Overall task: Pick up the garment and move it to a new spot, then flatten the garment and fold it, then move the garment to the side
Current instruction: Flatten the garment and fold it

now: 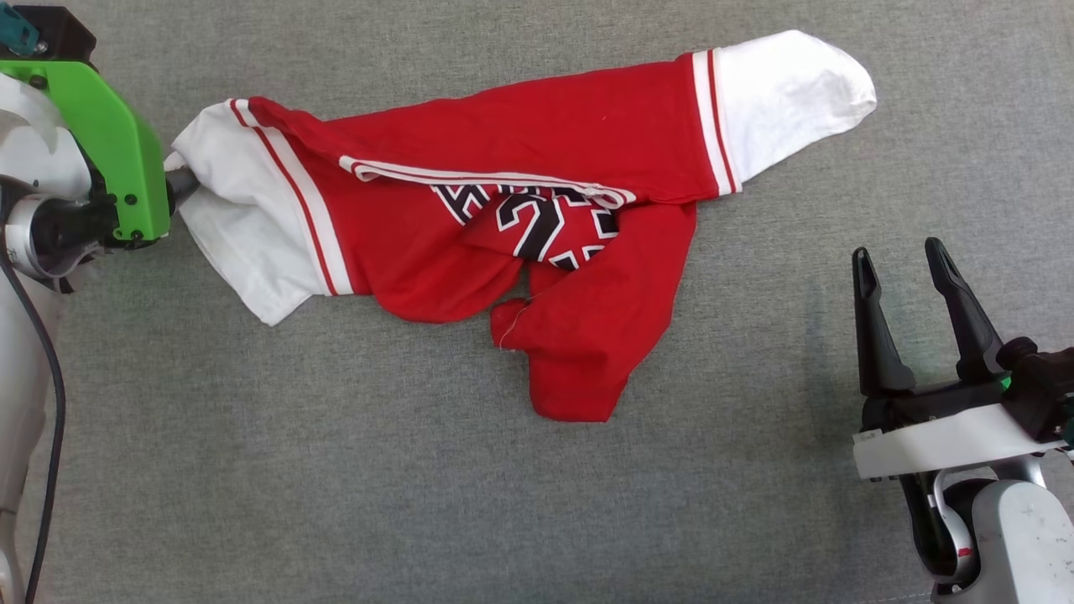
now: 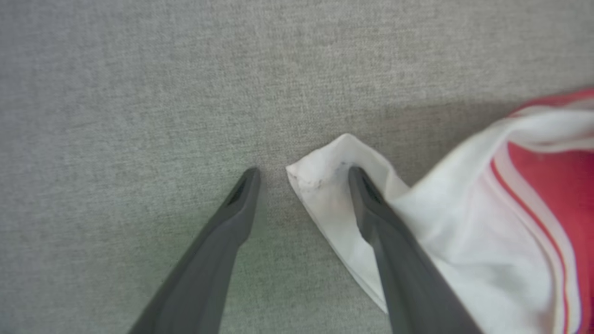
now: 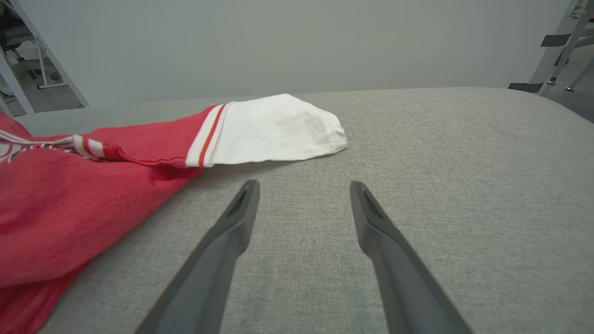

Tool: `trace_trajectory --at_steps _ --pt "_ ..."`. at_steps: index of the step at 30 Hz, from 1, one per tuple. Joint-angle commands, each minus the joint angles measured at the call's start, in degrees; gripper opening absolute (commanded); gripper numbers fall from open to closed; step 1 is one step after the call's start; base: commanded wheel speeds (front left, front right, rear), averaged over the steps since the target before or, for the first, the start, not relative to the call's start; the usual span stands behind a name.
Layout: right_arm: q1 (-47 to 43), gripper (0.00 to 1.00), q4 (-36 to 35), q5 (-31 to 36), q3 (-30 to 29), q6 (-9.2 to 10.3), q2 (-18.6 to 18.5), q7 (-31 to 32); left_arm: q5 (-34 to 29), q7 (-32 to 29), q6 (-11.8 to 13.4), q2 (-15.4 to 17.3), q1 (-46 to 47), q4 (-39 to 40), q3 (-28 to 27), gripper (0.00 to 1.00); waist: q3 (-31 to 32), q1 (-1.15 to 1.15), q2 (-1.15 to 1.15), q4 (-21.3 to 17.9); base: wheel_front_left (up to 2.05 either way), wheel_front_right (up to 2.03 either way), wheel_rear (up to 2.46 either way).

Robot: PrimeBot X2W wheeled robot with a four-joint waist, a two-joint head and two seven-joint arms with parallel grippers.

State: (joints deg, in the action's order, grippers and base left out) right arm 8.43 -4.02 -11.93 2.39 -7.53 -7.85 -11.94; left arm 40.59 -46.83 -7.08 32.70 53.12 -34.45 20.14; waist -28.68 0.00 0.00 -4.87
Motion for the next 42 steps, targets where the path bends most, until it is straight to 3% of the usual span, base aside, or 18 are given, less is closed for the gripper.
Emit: trace_trajectory --at_steps 1,2,3,12,17,23,27,33,38,42 --pt "1.1 1.0 0.2 0.2 0.0 0.04 0.0 -0.5 1.3 -1.8 -0.3 -1.4 -1.2 -1.3 1.3 0.97 0.0 0.0 0.0 0.0 0.0 0.0 0.0" --pt "1.1 1.0 0.3 0.3 0.0 0.04 0.0 -0.5 1.8 -2.3 -0.3 -1.4 -1.4 -1.4 1.6 0.34 0.0 0.0 0.0 0.0 0.0 0.0 0.0" --pt "1.2 1.0 0.4 0.3 0.0 0.04 0.0 -0.5 2.4 -2.3 -0.4 -1.4 -1.6 -1.4 1.9 0.0 0.1 0.0 0.0 0.0 0.0 0.0 0.0" --pt "0.6 1.0 1.5 0.6 -1.0 0.04 -0.4 0.3 5.3 5.1 -0.4 0.5 -2.9 0.3 1.5 0.0 3.6 0.0 0.0 0.7 0.0 0.0 0.0" --pt "-0.7 1.0 2.0 0.8 -1.7 0.04 -0.3 0.9 5.4 10.1 -0.4 3.1 -5.6 3.5 2.0 0.0 7.0 0.0 0.0 1.5 0.0 0.0 0.0" --pt "-2.3 1.0 2.4 0.8 -2.8 0.04 -1.0 3.6 7.7 13.4 0.8 3.8 -12.0 9.9 -0.1 0.0 10.9 0.0 0.0 2.7 0.0 0.0 0.0" --pt "-2.4 1.0 2.3 -1.1 -2.2 0.04 -4.6 11.8 9.0 15.0 4.0 3.0 -18.6 18.8 -1.0 0.0 12.3 0.0 0.0 3.7 0.0 0.0 0.0" --pt "3.4 1.0 0.3 -5.8 -1.9 0.04 -11.6 31.0 11.6 15.1 9.5 2.5 -27.8 33.5 -2.9 0.0 11.0 0.0 0.0 5.2 0.0 0.0 0.0" --pt "11.2 1.0 1.6 -11.0 -2.6 0.04 -14.2 49.7 11.1 14.4 12.7 2.8 -31.5 42.6 -2.9 0.0 9.0 0.0 0.0 6.9 0.0 0.0 0.0" --pt "17.4 1.0 3.8 -10.7 -2.0 0.04 -16.3 58.5 10.3 12.8 14.2 3.2 -32.9 46.8 -1.6 0.0 7.3 0.0 0.0 8.4 0.0 0.0 0.0"
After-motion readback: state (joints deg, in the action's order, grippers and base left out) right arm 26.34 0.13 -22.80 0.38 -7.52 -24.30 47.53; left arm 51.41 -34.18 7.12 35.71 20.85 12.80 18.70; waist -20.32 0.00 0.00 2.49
